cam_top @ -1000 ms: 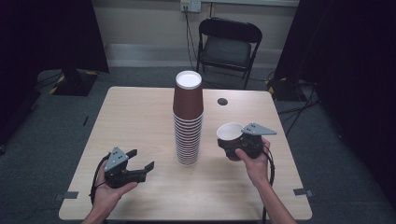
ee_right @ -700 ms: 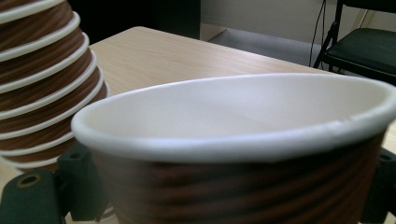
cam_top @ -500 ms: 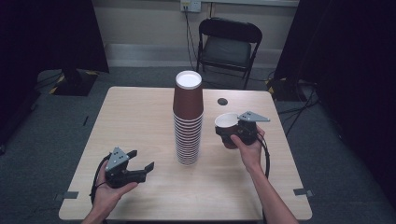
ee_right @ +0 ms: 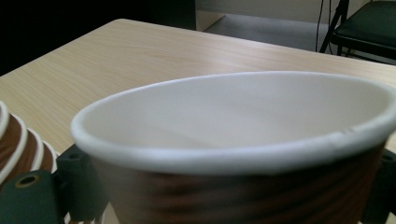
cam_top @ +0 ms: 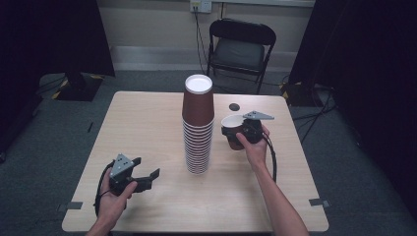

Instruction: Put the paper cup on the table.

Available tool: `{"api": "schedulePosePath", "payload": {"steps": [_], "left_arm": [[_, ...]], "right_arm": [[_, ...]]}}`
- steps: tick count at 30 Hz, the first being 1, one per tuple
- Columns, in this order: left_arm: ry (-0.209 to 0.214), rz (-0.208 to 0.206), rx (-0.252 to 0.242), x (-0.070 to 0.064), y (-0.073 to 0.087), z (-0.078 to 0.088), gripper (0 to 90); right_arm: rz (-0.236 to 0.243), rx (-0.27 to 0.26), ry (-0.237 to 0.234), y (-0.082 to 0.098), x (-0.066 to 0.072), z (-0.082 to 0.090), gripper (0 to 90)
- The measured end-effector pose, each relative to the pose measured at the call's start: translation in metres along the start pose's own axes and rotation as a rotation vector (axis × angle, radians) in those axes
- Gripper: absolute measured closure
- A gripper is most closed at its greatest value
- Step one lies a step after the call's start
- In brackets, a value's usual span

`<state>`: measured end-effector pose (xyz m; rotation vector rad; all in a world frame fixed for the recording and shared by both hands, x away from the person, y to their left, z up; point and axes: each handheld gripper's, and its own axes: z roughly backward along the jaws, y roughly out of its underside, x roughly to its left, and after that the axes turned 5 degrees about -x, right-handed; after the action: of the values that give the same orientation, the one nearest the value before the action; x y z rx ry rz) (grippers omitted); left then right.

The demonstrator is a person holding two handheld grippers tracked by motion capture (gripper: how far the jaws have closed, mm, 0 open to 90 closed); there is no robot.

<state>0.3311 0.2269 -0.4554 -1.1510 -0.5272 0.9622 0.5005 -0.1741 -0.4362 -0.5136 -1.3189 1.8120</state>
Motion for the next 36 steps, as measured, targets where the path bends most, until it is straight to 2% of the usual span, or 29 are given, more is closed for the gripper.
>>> {"api": "schedulePosePath", "payload": {"steps": [4, 11, 14, 19, 21, 22, 24, 28, 36], "left_arm": [[-0.008, 0.014, -0.006, 0.001, 0.001, 0.001, 15.8], [0.004, -0.021, -0.004, -0.003, 0.002, 0.005, 15.8], [0.002, -0.024, -0.004, -0.004, 0.002, 0.005, 15.8], [-0.006, -0.025, -0.007, -0.004, 0.002, 0.004, 15.8], [-0.006, -0.024, -0.006, -0.003, 0.002, 0.004, 15.7], [0.01, -0.026, -0.018, -0.003, 0.001, 0.004, 15.7], [0.014, -0.033, -0.024, -0.003, 0.001, 0.004, 15.7], [0.028, -0.059, -0.025, -0.006, 0.0, 0.003, 15.7], [0.025, -0.052, -0.032, -0.006, 0.0, 0.004, 15.7]], "right_arm": [[-0.008, 0.008, 0.003, 0.004, 0.0, -0.006, 8.9], [0.006, 0.01, 0.01, 0.007, 0.003, -0.016, 8.8], [0.009, 0.013, 0.001, 0.012, 0.004, -0.016, 8.8], [0.015, 0.006, 0.003, 0.022, 0.004, -0.01, 8.7], [0.004, -0.015, 0.001, 0.027, 0.002, -0.005, 8.8], [-0.011, -0.022, 0.001, 0.029, 0.0, -0.001, 8.8], [-0.014, -0.024, 0.001, 0.031, 0.0, 0.002, 8.8], [-0.011, -0.011, -0.003, 0.037, 0.002, 0.013, 8.7], [0.016, 0.009, 0.004, 0.05, 0.008, 0.021, 9.0]]}}
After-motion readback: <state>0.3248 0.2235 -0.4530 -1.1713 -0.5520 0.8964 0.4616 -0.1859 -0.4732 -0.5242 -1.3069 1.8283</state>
